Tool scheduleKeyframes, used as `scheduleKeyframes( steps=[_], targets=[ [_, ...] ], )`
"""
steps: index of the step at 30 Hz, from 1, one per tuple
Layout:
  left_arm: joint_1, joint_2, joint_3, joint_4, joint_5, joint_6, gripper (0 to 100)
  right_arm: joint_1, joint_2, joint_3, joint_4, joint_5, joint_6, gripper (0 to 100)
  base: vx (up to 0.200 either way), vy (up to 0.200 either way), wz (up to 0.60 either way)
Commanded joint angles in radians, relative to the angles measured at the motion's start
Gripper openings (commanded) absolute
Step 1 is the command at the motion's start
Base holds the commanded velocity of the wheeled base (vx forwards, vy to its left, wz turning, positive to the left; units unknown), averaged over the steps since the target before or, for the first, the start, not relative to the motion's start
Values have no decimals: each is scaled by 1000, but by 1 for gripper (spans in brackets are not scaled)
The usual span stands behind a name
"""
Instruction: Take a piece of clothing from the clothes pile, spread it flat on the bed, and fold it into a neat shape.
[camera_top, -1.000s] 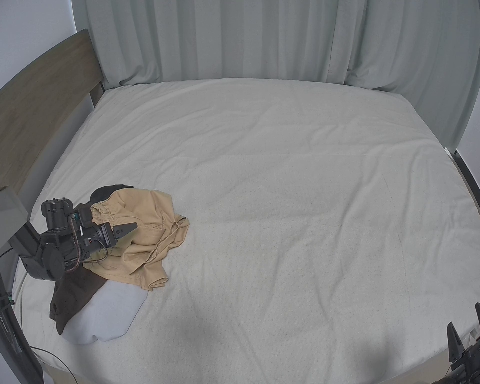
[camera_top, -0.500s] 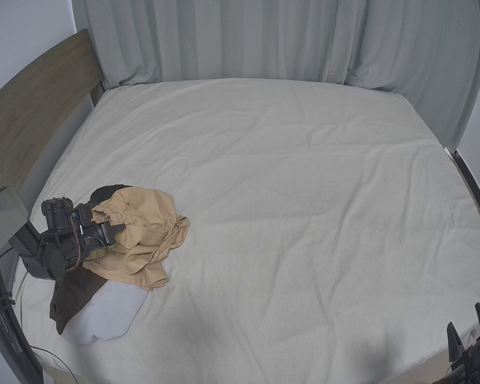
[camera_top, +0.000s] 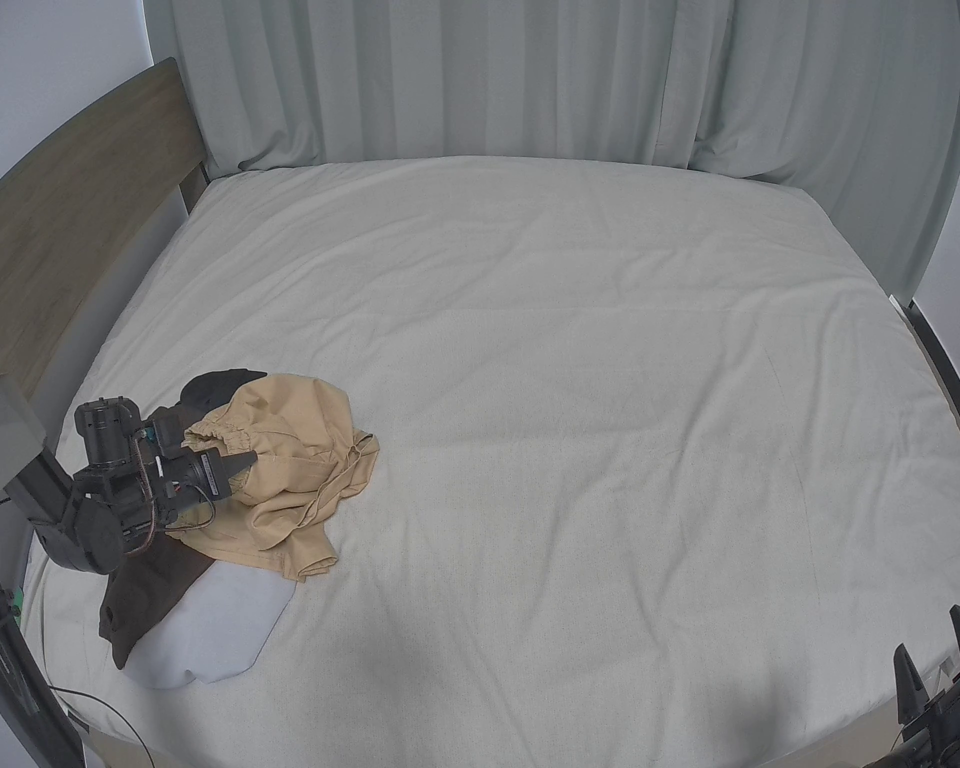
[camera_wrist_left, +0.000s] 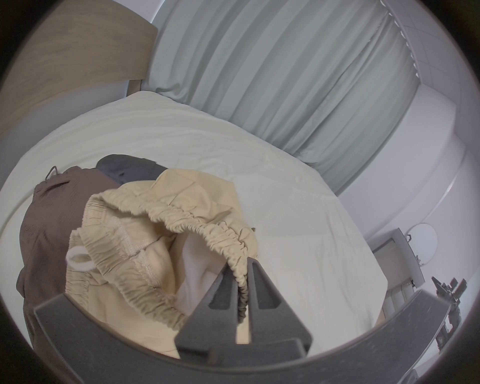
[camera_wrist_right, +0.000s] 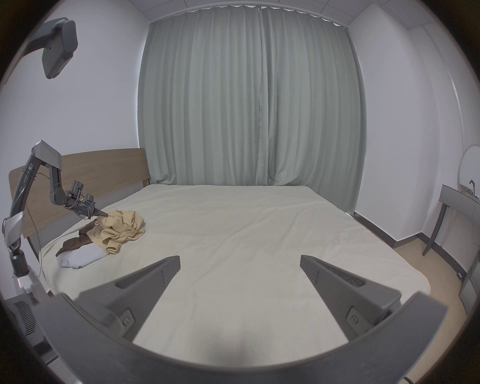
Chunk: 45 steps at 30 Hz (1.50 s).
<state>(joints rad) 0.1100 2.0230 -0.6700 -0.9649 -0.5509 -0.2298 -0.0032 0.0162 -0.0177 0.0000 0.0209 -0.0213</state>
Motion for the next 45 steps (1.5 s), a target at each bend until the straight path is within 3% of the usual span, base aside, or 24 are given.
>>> scheduleKeyframes(
  steps=[1, 6, 11, 36, 45],
  targets=[
    [-16, -67, 46, -20, -18, -2, 0, 0, -5, 18, 0, 1, -2, 100, 0, 0, 0],
    [-18, -98, 69, -25, -21, 0, 0, 0, -5, 18, 0, 1, 0, 100, 0, 0, 0],
    [-41, -178, 135, -25, -84, 1, 0, 0, -5, 18, 0, 1, 0, 100, 0, 0, 0],
    [-253, -348, 267, -25, -72, -3, 0, -1, -4, 18, 0, 2, 6, 100, 0, 0, 0],
    [-299, -420, 276, -25, -72, -95, 0, -1, -4, 18, 0, 2, 6, 100, 0, 0, 0]
  ],
)
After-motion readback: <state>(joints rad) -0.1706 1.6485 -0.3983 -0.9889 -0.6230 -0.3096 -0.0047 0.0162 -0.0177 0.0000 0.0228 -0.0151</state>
